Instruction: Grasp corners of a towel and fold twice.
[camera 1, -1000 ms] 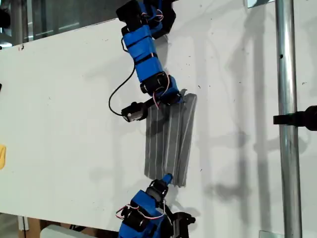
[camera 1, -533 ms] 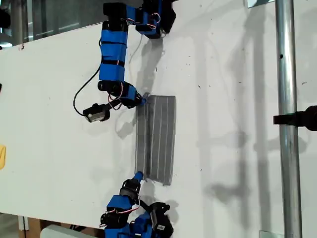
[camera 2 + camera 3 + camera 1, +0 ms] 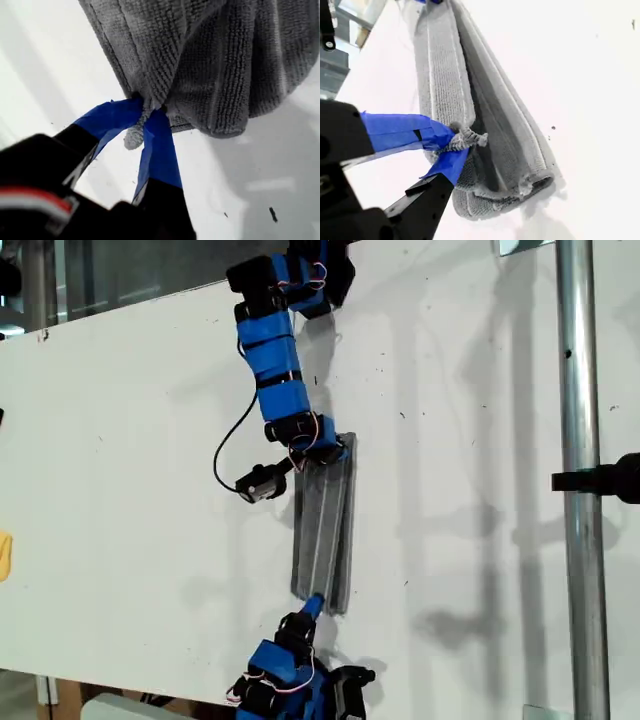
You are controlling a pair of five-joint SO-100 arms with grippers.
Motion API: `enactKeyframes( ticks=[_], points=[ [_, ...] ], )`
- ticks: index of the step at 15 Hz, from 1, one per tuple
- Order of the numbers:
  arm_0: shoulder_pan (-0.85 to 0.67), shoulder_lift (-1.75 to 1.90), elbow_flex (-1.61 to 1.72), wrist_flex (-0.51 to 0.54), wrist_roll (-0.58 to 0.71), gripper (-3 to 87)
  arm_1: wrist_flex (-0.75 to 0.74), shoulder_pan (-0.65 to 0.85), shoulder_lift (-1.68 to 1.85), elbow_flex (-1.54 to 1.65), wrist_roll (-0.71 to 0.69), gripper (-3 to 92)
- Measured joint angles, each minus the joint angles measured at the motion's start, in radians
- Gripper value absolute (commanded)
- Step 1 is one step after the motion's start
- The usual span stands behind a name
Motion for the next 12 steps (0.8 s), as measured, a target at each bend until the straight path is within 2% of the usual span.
enactKeyframes(
  ticks=[4, 8, 12],
  points=[
    [0.018, 0.008, 0.049, -0.002, -0.074, -2.4, -0.017, 0.046, -0.032, 0.0, -0.008, -0.2],
    [0.1, 0.002, 0.049, -0.012, -0.17, -2.4, 0.091, 0.107, 0.063, 0.011, -0.044, -0.2],
    [0.207, -0.104, 0.049, -0.117, -0.296, -2.4, 0.06, 0.115, 0.089, 0.058, -0.044, -0.2]
  ],
)
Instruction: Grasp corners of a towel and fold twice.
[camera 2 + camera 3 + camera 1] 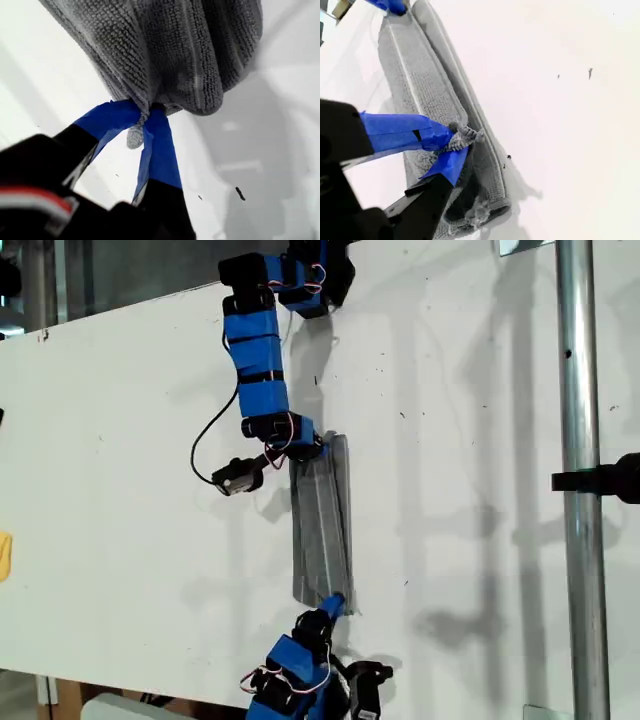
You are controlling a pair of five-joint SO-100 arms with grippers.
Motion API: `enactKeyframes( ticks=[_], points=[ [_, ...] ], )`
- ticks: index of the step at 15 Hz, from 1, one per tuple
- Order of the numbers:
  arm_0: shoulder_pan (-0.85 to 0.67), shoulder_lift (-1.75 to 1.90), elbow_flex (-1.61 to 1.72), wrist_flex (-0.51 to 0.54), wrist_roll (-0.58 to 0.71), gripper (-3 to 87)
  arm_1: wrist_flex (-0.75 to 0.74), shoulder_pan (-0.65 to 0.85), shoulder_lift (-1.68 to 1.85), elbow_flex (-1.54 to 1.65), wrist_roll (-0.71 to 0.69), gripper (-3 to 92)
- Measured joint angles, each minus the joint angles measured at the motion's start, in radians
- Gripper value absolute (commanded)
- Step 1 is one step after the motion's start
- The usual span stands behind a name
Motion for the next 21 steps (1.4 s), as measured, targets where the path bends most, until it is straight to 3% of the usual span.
enactKeyframes(
  ticks=[1, 2, 3, 4, 6, 8, 11, 14, 17, 21],
  points=[
    [0.015, -0.038, 0.0, -0.018, -0.031, -2.3, -0.018, 0.0, -0.014, 0.003, 0.0, -0.2],
    [0.02, -0.071, 0.0, -0.021, -0.051, 4.4, -0.037, 0.0, -0.023, 0.003, 0.0, -0.2],
    [0.021, -0.081, 0.006, -0.018, -0.063, 15.1, -0.051, 0.0, -0.023, 0.003, 0.0, 9.0],
    [0.021, -0.081, 0.008, 0.006, -0.075, 19.5, -0.054, 0.0, -0.023, 0.003, 0.0, 18.4],
    [0.026, -0.049, 0.009, 0.158, -0.094, 22.0, -0.035, 0.002, -0.021, 0.005, 0.0, 21.8],
    [-0.009, 0.048, -0.031, 0.301, -0.091, 20.0, 0.003, 0.003, 0.031, 0.012, 0.006, 25.3],
    [-0.061, 0.201, -0.084, 0.413, -0.02, 13.6, 0.092, 0.048, 0.193, 0.109, 0.035, 25.5],
    [-0.087, 0.454, -0.097, 0.485, 0.086, -2.3, 0.127, 0.137, 0.675, 0.459, 0.121, 26.9],
    [-0.069, 0.739, -0.04, 0.443, 0.221, -2.3, 0.133, 0.143, 1.218, 0.825, 0.295, 28.4],
    [0.172, 0.948, 0.118, 0.325, 0.27, -2.3, 0.069, 0.012, 1.713, 1.207, 0.532, 29.4]
  ],
)
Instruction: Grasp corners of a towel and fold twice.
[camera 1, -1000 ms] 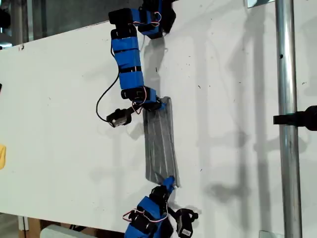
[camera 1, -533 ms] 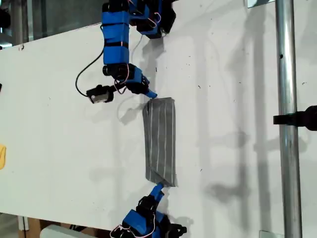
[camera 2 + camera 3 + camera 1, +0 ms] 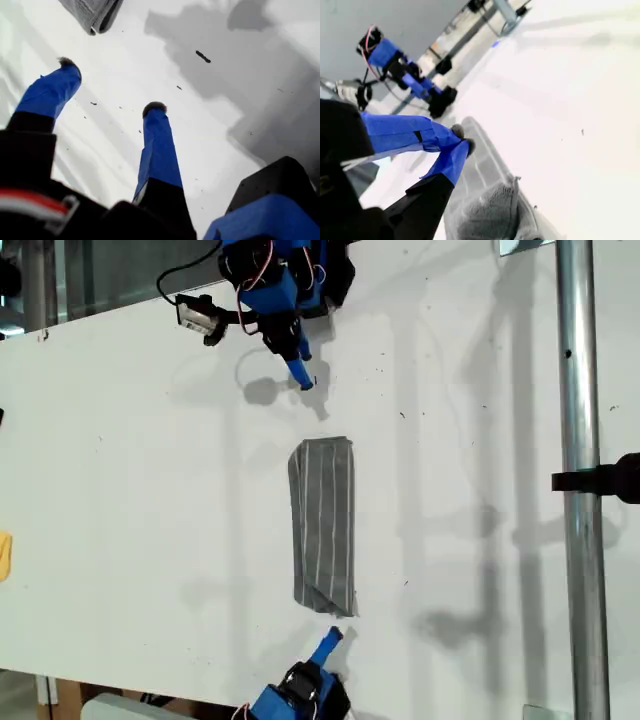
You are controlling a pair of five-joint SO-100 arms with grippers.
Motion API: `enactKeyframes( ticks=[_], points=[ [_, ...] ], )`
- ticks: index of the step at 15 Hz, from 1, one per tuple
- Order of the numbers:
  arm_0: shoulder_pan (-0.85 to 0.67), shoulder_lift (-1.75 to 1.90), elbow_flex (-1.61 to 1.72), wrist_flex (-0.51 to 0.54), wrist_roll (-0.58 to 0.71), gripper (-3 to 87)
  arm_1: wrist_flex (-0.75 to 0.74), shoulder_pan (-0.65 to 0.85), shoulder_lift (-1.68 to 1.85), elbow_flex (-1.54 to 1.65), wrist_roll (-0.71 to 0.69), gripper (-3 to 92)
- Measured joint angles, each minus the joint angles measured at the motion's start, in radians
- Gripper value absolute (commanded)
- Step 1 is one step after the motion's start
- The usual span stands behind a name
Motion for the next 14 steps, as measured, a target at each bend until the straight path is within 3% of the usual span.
enactKeyframes(
  ticks=[2, 7, 14],
  points=[
    [0.012, 0.011, 0.002, -0.021, 0.032, -2.3, -0.126, -0.015, -0.044, 0.025, -0.008, 31.4],
    [-0.025, 0.014, 0.012, -0.041, 0.055, -2.3, -0.607, 0.057, -1.028, -0.259, -0.135, 32.2],
    [-0.011, 0.014, 0.028, -0.041, 0.009, -2.3, -0.775, 0.086, -1.523, -0.612, -0.086, 30.9]
  ],
)
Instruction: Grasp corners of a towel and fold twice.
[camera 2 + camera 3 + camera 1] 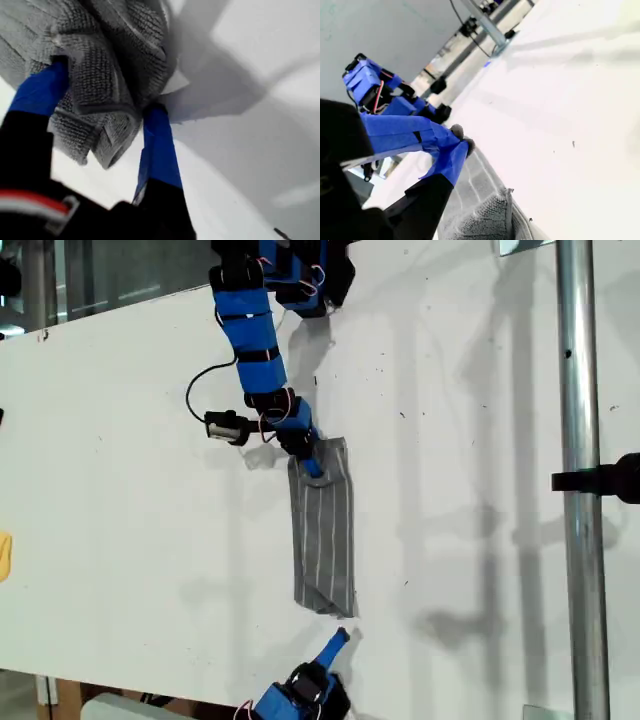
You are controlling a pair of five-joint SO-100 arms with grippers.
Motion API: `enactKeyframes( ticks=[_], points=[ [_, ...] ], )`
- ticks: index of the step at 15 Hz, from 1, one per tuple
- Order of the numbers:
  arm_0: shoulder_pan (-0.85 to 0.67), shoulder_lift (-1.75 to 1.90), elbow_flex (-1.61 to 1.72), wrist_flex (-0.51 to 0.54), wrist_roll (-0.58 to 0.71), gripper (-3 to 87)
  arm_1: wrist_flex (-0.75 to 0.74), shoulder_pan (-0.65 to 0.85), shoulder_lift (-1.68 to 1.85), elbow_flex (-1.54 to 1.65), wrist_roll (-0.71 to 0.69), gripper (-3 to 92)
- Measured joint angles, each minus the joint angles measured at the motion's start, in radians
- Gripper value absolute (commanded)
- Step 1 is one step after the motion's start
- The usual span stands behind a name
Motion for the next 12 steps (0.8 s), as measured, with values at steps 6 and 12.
enactKeyframes(
  ticks=[6, 12],
  points=[
    [0.023, 0.0, 0.003, 0.0, -0.009, -2.3, 0.074, -0.021, -0.216, -0.298, -0.032, -0.2],
    [0.028, 0.0, 0.008, 0.0, 0.008, -2.3, 0.732, -0.006, 0.644, 0.109, 0.038, -0.2]
  ],
)
